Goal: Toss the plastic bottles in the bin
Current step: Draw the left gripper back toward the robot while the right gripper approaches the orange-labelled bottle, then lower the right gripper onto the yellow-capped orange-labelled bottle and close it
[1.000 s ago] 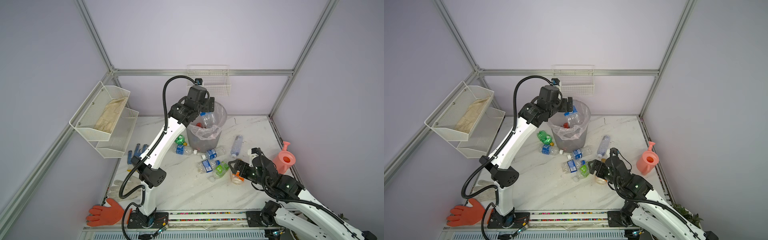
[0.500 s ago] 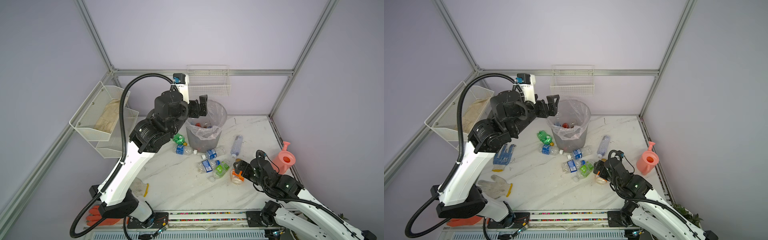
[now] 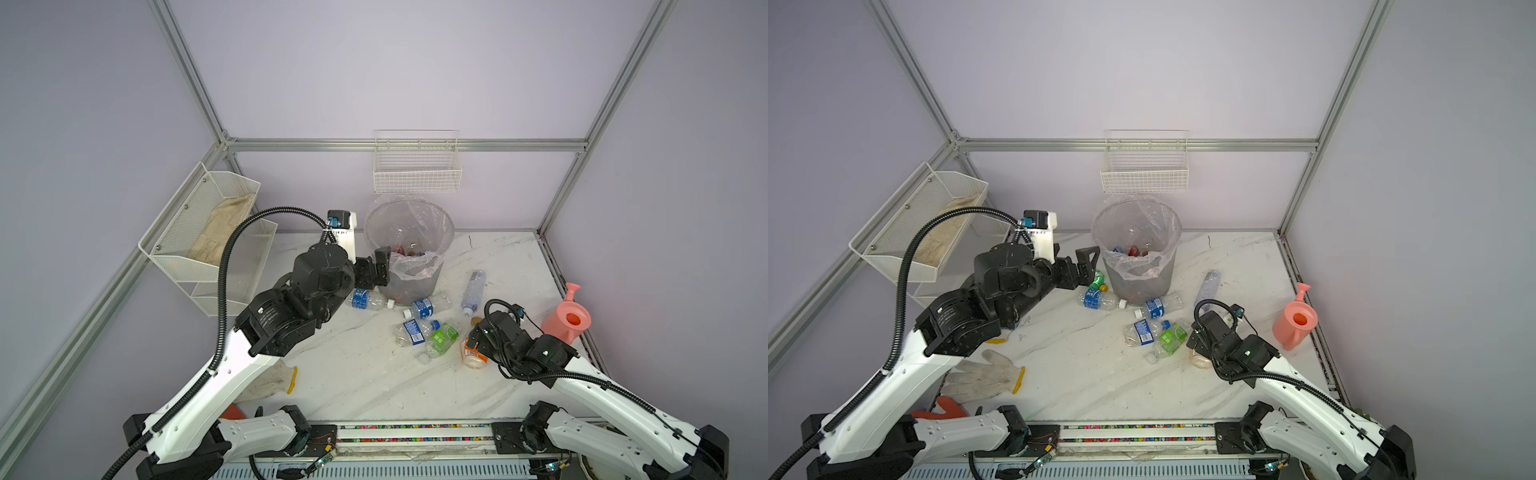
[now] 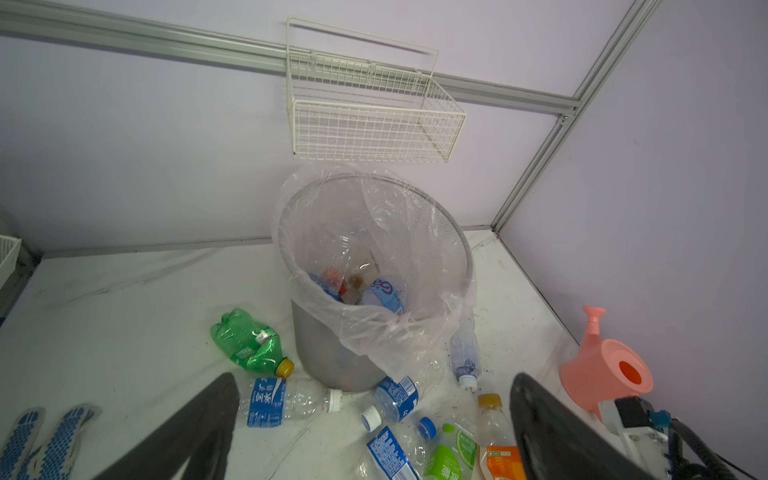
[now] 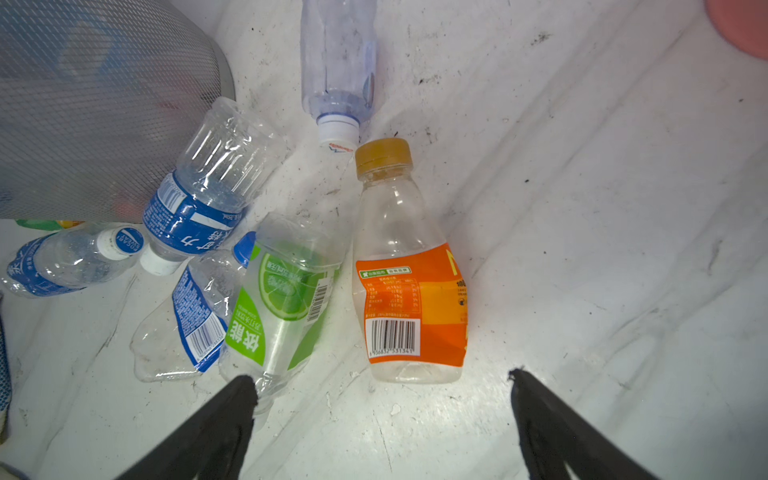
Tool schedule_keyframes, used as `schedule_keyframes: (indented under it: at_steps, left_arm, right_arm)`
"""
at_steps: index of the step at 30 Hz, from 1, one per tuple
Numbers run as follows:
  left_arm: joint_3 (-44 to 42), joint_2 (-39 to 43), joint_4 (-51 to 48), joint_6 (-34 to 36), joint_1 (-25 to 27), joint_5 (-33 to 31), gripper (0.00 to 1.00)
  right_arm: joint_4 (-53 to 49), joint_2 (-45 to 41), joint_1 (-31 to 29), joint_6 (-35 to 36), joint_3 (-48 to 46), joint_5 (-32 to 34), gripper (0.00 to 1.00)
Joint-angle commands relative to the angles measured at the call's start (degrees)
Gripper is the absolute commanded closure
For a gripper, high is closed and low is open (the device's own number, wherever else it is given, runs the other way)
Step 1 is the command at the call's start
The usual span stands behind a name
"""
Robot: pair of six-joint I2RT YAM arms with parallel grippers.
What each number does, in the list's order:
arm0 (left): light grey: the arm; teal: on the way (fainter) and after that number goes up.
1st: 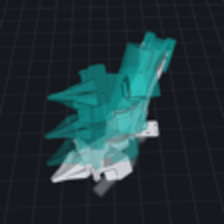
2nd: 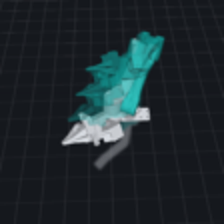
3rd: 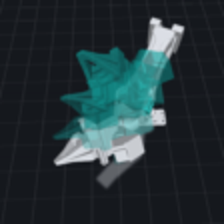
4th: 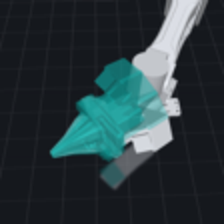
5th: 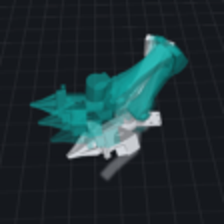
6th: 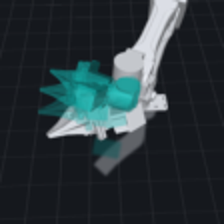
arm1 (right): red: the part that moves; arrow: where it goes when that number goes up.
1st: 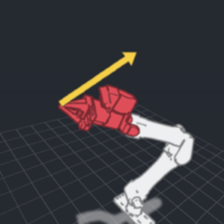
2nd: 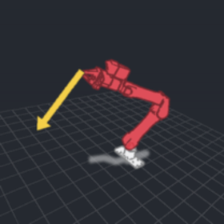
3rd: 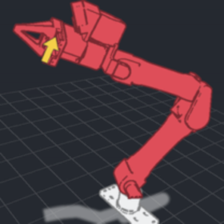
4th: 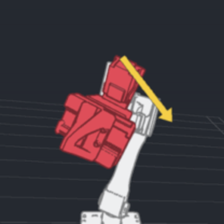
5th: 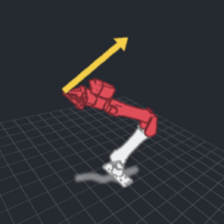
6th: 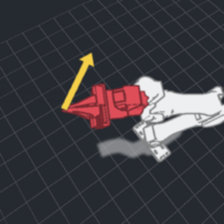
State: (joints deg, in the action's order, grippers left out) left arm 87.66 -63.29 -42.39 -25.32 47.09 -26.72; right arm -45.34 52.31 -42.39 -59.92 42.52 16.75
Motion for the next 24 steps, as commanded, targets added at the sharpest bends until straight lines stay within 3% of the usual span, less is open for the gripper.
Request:
schedule_keyframes:
  at_steps: [1,9,24]
  left_arm:
    - [-6.7,3.5,2.2,-4.0,0.3,-0.8,0.00]
    - [-17.0,9.7,2.2,-9.1,0.3,1.1,0.00]
    - [-30.6,19.4,-0.2,-16.6,0.3,1.8,0.00]
  right_arm:
    - [1.1,1.0,0.0,-1.5,-0.6,2.1,0.03]
    - [5.0,8.2,0.3,-1.0,-1.3,4.1,0.03]
    - [16.3,19.0,7.3,6.2,-4.9,-2.4,0.03]
